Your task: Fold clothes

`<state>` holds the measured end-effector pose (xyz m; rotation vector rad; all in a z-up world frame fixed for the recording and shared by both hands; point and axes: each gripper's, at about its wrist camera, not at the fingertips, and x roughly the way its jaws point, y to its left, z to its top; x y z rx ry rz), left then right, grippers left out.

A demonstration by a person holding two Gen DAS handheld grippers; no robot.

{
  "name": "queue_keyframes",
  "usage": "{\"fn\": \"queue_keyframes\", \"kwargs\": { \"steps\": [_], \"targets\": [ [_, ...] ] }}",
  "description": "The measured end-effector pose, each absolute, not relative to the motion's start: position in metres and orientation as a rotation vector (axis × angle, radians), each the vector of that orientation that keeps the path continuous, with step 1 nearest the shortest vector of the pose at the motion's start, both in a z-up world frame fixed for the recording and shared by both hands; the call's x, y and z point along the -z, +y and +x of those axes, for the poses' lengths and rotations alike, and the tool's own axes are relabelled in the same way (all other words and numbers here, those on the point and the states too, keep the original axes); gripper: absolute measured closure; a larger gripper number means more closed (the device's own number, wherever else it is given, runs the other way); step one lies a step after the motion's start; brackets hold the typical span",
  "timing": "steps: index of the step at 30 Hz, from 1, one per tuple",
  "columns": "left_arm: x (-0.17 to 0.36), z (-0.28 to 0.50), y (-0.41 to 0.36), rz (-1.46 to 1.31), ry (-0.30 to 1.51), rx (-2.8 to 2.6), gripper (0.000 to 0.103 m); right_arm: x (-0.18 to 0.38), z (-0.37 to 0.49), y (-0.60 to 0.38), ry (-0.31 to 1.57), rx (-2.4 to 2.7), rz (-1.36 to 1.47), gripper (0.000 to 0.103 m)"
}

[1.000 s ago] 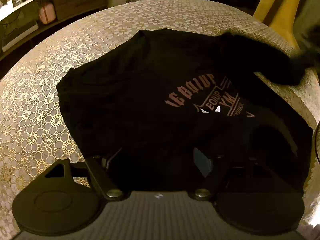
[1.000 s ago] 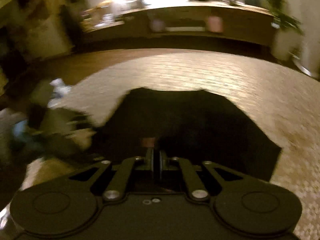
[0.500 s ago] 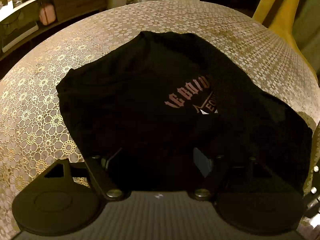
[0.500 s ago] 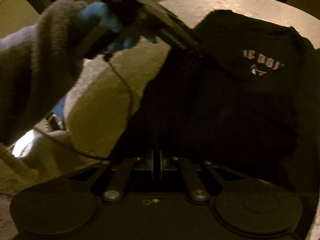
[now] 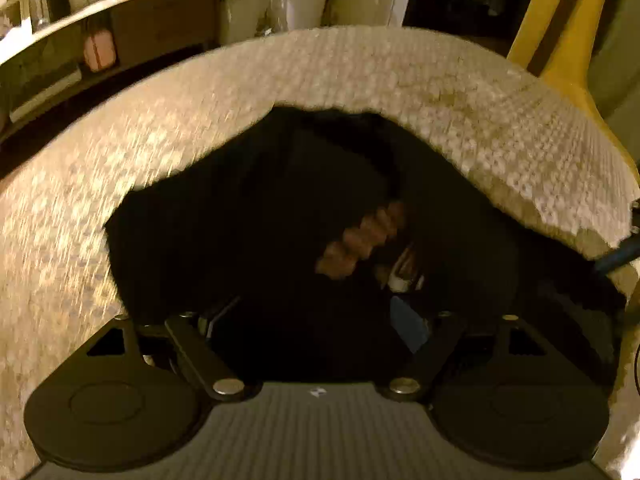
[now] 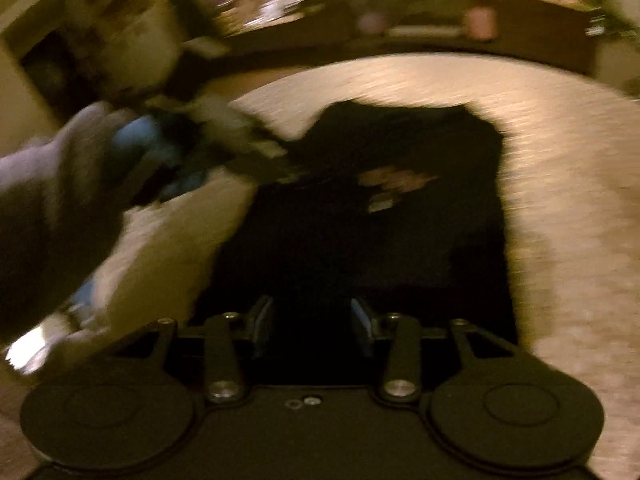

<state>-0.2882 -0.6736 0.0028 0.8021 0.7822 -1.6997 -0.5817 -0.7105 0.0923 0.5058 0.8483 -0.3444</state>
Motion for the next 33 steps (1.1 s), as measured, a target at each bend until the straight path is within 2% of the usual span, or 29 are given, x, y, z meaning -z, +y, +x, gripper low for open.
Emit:
{"fn": "queue_keyframes", "kwargs": {
  "steps": [6,8,17,18,20,21,23,26,33],
  "targets": [
    [-0.018,-0.325,-0.708,0.741,0.765,1.771,0.03,-0.061,-0.593,-0.738,0.902,0.534,0.501,0.0],
    [-0.018,-0.338,-0.72,0.746,0.761,1.794,0.04,-0.051,-0.594,-0.743,0.898,0.523,0.551,0.0],
    [0.006,-0.366,-0.762,0.766,0.833,1.771,0.047,-0.036,-0.601,-0.74,0.893,0.508,0.61,0.0],
    [0.009,-0.367,-0.764,0.767,0.853,1.773,0.05,-0.036,-0.602,-0.74,0.889,0.507,0.61,0.0],
    [0.014,-0.367,-0.768,0.763,0.907,1.794,0.074,-0.036,-0.603,-0.74,0.882,0.506,0.613,0.0],
    [0.015,-0.367,-0.769,0.756,0.929,1.799,0.075,-0.036,-0.604,-0.74,0.881,0.505,0.609,0.0],
    [0.016,-0.368,-0.769,0.75,0.943,1.812,0.087,-0.036,-0.603,-0.74,0.882,0.504,0.599,0.0],
    [0.014,-0.369,-0.765,0.738,0.935,1.816,0.096,-0.036,-0.602,-0.738,0.88,0.504,0.585,0.0],
    [-0.003,-0.337,-0.742,0.631,0.915,1.766,0.1,-0.034,-0.604,-0.741,0.859,0.503,0.601,0.0]
  ]
}}
